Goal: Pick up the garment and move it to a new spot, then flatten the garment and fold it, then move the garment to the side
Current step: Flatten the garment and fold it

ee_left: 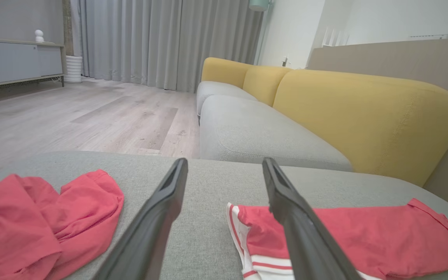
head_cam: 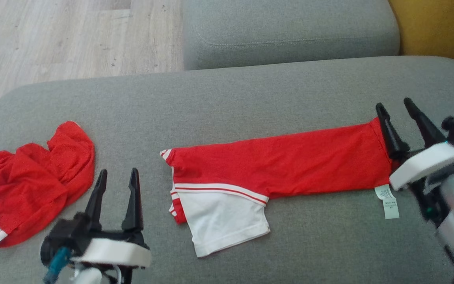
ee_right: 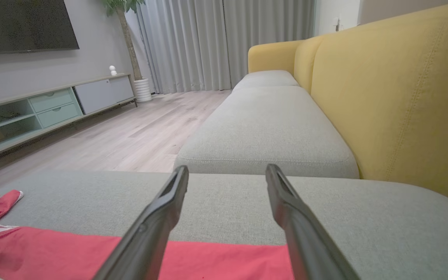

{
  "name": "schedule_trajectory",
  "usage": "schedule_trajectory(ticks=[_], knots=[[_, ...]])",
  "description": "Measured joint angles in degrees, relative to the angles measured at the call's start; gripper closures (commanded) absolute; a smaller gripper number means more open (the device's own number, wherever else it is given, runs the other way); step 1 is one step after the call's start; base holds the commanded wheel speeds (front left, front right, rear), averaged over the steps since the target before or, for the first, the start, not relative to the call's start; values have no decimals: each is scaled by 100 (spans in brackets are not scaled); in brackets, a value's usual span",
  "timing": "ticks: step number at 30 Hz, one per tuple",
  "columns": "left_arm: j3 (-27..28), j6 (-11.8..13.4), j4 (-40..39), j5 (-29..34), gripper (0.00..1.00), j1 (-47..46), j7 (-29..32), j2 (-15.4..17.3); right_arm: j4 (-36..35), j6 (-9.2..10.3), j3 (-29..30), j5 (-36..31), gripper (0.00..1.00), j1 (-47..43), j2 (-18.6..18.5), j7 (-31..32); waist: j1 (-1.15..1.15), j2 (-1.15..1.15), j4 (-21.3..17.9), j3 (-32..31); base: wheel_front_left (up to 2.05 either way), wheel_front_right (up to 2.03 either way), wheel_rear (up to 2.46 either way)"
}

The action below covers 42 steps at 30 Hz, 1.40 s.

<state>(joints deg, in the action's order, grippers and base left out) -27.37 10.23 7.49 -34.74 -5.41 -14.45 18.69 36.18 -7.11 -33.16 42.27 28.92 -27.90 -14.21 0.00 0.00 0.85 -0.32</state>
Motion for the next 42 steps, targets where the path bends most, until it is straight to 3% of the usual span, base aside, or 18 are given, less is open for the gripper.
schedule_trajectory(ticks=[4,8,15,19,34,42], knots=[[621,-297,-36,546,0,353,0,-522,-426,0,1039,-1005,0,-682,542,-1,0,0,14,-18,0,0,0],[983,-723,46,975,0,566,0,-840,-620,0,1696,-1685,0,-1416,958,-1,0,0,33,-14,0,0,0],[1474,-1246,207,1438,0,561,-1,-1149,-753,0,2260,-2295,0,-1530,1094,13,0,0,71,79,0,0,0],[1581,-1437,354,1629,0,450,-1,-1301,-471,0,2606,-2622,0,-1417,1105,248,0,0,97,217,0,0,0],[1617,-1690,666,1879,0,-134,-1,-1561,1303,0,4469,-4033,0,-341,1330,1269,1,0,373,966,0,0,0],[1616,-1738,693,1917,0,-248,-1,-1574,1568,0,4853,-4166,0,-114,1633,1372,0,0,399,1231,0,0,0]])
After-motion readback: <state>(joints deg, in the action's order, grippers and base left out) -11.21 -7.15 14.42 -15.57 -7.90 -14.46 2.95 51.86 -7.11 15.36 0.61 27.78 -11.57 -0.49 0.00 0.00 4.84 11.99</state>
